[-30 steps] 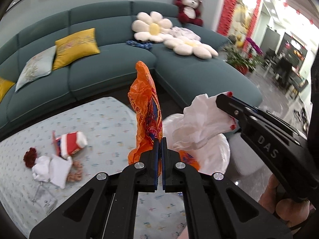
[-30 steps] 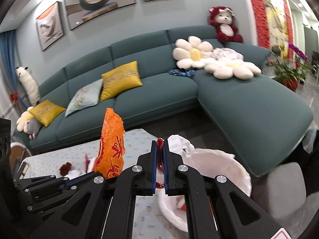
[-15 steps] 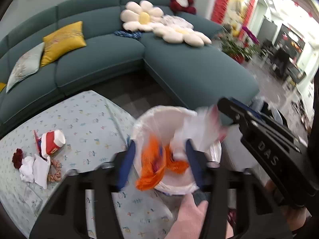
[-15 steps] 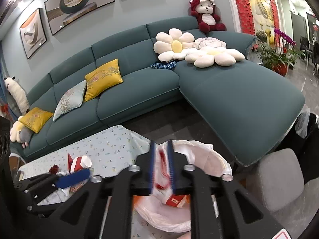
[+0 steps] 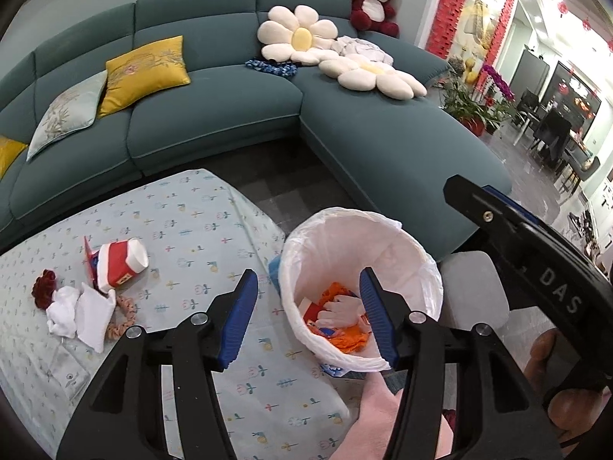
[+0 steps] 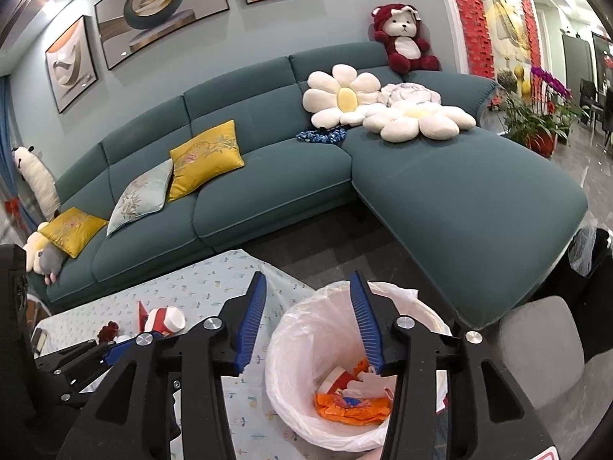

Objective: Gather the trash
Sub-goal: 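Return both tools over the table toward the grey pouch and white tissue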

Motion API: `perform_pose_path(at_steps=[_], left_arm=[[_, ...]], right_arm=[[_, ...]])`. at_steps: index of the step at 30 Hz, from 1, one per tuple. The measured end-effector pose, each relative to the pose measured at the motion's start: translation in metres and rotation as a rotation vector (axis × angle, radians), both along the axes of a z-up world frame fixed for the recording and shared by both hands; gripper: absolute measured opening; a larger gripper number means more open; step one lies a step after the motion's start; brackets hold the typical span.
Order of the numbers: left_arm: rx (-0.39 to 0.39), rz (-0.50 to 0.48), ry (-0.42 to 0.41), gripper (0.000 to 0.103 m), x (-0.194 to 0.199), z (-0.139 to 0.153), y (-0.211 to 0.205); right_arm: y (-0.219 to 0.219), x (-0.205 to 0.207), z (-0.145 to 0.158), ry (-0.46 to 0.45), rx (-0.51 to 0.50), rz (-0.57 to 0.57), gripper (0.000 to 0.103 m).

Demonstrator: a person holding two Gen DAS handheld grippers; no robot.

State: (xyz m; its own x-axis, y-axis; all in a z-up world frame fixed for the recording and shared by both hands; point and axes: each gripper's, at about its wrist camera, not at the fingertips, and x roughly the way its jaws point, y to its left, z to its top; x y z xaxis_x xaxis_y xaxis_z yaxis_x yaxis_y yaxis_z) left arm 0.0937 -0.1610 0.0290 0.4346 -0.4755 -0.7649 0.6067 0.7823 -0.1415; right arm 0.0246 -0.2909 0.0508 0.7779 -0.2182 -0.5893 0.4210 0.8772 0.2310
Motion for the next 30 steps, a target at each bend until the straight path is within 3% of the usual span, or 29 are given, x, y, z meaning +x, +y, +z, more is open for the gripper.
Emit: perform_pose_path(at_steps=[17,30], left_arm=[[-0.038,0.164,0.021,0.053,0.017,0.0,0.092],[-0.063,0.327,0.046,0.069,0.038,-0.012,0.183]], right_arm=[[0.08,0.027,0.012,0.005,-0.031,0.122,0.051],[0.154,0.053,0.007,0.038,-0.063,0.227,0.059]])
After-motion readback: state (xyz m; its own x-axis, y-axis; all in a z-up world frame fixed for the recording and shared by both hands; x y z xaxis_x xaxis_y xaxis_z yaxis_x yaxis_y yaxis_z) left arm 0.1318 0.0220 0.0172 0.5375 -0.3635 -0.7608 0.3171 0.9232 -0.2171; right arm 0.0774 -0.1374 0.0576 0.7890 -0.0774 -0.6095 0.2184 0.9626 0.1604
